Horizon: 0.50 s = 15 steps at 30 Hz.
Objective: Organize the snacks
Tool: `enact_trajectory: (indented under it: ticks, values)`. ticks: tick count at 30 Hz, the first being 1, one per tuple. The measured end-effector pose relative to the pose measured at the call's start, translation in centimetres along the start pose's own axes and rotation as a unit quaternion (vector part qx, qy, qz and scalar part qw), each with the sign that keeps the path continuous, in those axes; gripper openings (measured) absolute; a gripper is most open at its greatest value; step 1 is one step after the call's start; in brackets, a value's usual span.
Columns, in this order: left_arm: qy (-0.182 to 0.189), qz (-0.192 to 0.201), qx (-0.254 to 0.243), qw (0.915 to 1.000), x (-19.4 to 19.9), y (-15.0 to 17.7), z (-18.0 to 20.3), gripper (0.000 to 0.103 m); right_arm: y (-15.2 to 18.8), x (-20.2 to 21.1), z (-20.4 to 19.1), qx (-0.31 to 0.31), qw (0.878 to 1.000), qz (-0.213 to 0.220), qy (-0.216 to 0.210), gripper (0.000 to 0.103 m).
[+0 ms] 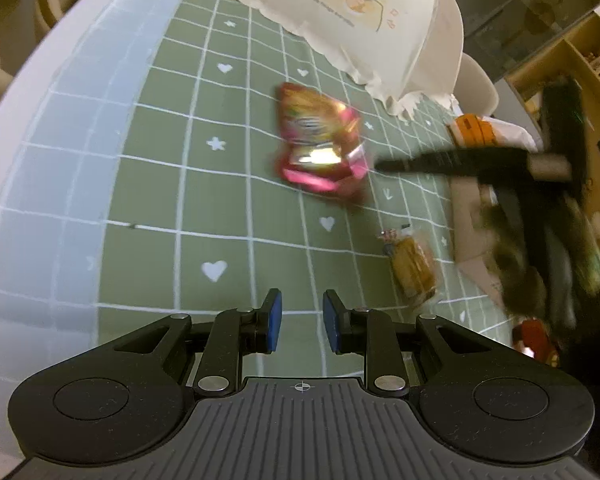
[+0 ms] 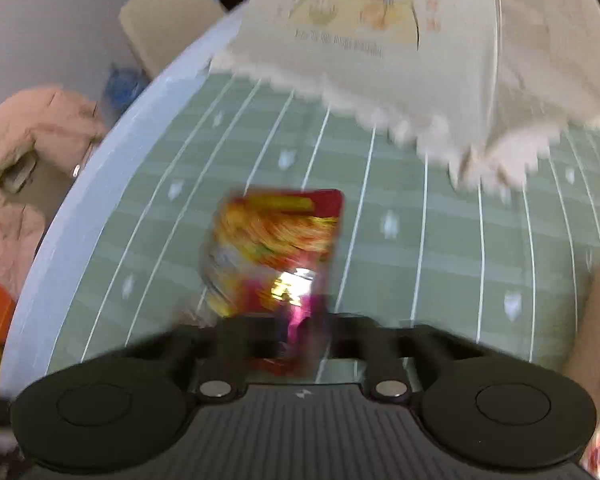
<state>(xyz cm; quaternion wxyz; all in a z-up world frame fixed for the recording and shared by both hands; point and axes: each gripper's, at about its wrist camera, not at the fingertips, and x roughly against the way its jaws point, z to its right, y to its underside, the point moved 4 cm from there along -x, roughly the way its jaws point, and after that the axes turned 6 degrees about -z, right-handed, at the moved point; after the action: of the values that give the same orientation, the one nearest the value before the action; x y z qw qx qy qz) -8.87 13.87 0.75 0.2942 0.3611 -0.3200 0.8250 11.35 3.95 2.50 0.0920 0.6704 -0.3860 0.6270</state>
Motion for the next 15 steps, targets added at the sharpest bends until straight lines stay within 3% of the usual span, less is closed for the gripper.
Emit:
enact_trajectory:
  ticks: [3,7,8,9,11,15]
  values:
    - [-0.001,-0.002,-0.014,0.9999,-1.0,-1.0,0.6,0.026,4.0,1.1,-0.7,0.009,1.0,-0.009,-0.009,0.001]
    - [-0.021,0.019,-0.058,0.9979,-1.8,-4.1,2.2,0.026,7.6,3.5,-1.3,0.022,0.998,0.029,0.042,0.005]
    - [-0.027,0.027,-0.068,0.997,-1.9,-5.0,2.5,0.026,8.1,4.0,-1.3,0.024,0.997,0.04,0.059,0.018]
    - [-0.035,0.039,-0.079,0.9955,-2.1,-6.2,3.0,0.026,8.5,4.4,-1.2,0.025,0.996,0.051,0.075,0.045]
    - [-0.052,0.06,-0.099,0.9919,-2.6,-8.4,3.8,0.026,9.2,5.1,-0.5,0.016,0.992,0.074,0.096,0.075]
    - [-0.101,0.072,-0.134,0.9831,-5.1,-12.7,4.4,0.027,9.9,4.0,2.0,-0.043,0.995,0.054,0.066,0.075]
